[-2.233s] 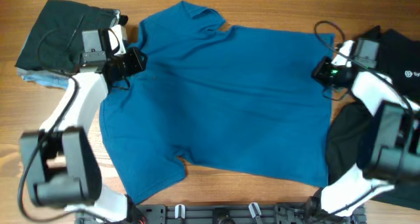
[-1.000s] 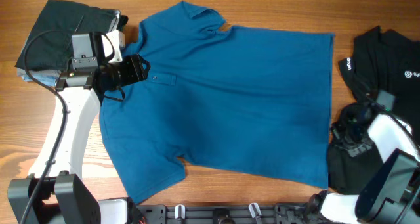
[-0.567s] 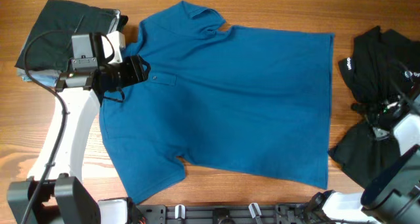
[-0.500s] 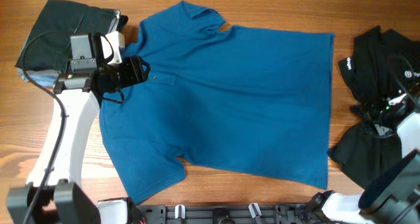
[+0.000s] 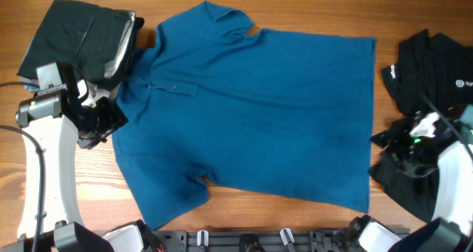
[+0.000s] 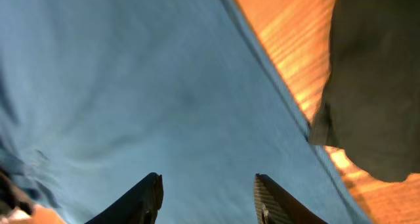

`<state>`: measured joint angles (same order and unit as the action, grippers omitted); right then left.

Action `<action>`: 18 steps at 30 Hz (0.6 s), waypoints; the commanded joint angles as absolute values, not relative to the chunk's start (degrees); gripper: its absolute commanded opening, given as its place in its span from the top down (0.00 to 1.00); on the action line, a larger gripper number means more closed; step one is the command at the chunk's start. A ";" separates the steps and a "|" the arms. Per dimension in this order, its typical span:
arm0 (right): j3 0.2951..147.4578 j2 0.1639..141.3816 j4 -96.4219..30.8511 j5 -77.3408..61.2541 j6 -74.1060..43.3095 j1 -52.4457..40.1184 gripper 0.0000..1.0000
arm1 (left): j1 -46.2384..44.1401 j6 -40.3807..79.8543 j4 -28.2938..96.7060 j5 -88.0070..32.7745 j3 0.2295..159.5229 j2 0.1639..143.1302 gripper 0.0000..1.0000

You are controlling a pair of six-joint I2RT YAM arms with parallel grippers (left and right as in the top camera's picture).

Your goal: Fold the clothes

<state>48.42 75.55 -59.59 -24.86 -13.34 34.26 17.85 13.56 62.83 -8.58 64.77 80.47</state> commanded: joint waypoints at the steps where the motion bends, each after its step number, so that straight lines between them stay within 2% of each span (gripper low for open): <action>1: 43.24 79.20 -56.42 -23.07 -12.19 31.20 0.50 | 18.39 14.39 63.31 -7.88 64.84 82.11 0.33; 4: 41.76 82.30 -53.87 -23.05 -12.19 28.64 0.49 | 19.03 14.59 63.64 -5.48 64.49 84.84 0.33; 8: 41.78 83.85 -49.82 -24.49 -12.03 27.77 0.50 | 19.18 12.56 60.84 -8.99 64.34 88.77 0.39; 13: 42.04 83.79 -49.80 -26.39 -10.46 27.77 0.50 | 18.00 9.74 60.86 -9.32 64.34 89.17 0.37; 18: 42.04 83.79 -43.59 -28.84 -8.91 27.75 0.46 | 18.00 9.19 52.77 -6.02 62.59 89.27 0.36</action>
<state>41.67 83.46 -45.98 -25.67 -11.62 28.03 18.15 10.70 56.80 -7.66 64.42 89.10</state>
